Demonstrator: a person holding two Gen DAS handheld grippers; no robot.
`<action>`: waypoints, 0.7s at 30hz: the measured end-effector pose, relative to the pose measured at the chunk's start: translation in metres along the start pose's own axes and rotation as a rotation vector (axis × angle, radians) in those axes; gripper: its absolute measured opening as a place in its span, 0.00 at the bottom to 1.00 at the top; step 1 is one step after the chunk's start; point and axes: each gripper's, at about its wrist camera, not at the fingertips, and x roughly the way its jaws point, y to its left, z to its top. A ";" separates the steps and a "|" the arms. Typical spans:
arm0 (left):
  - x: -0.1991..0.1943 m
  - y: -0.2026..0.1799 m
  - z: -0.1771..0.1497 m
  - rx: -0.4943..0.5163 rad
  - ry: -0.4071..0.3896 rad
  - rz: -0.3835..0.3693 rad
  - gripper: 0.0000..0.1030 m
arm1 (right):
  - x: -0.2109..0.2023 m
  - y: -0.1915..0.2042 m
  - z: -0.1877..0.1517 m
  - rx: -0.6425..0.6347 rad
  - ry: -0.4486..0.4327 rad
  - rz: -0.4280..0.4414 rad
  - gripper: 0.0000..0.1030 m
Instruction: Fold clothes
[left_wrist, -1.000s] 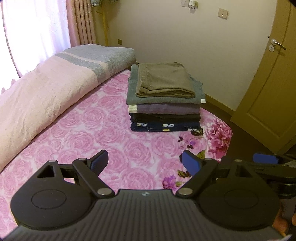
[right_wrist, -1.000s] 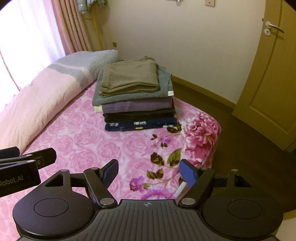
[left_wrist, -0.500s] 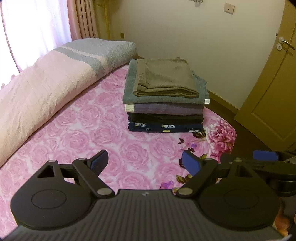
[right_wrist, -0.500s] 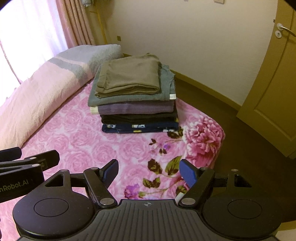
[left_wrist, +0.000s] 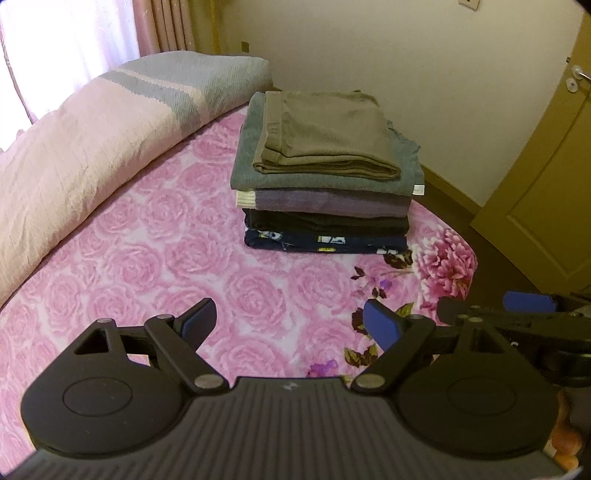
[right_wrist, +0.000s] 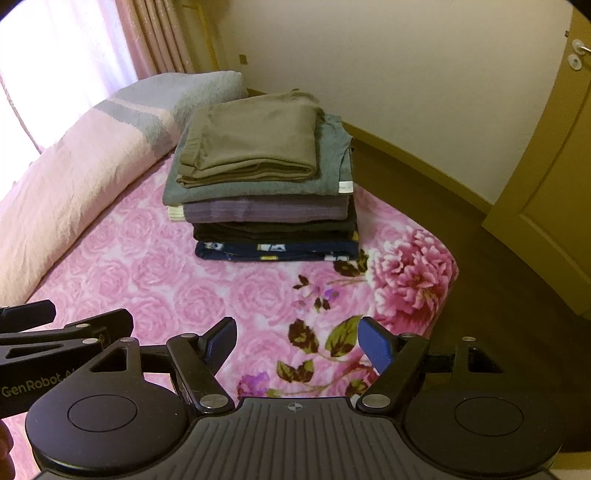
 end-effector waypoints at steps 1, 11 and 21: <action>0.002 -0.001 0.002 -0.003 0.002 0.002 0.82 | 0.002 -0.001 0.002 -0.004 0.005 0.006 0.73; 0.025 -0.006 0.018 -0.013 0.022 0.014 0.82 | 0.027 -0.010 0.022 -0.035 0.030 0.020 0.73; 0.042 -0.013 0.034 -0.008 0.028 0.026 0.82 | 0.044 -0.017 0.040 -0.039 0.043 0.024 0.73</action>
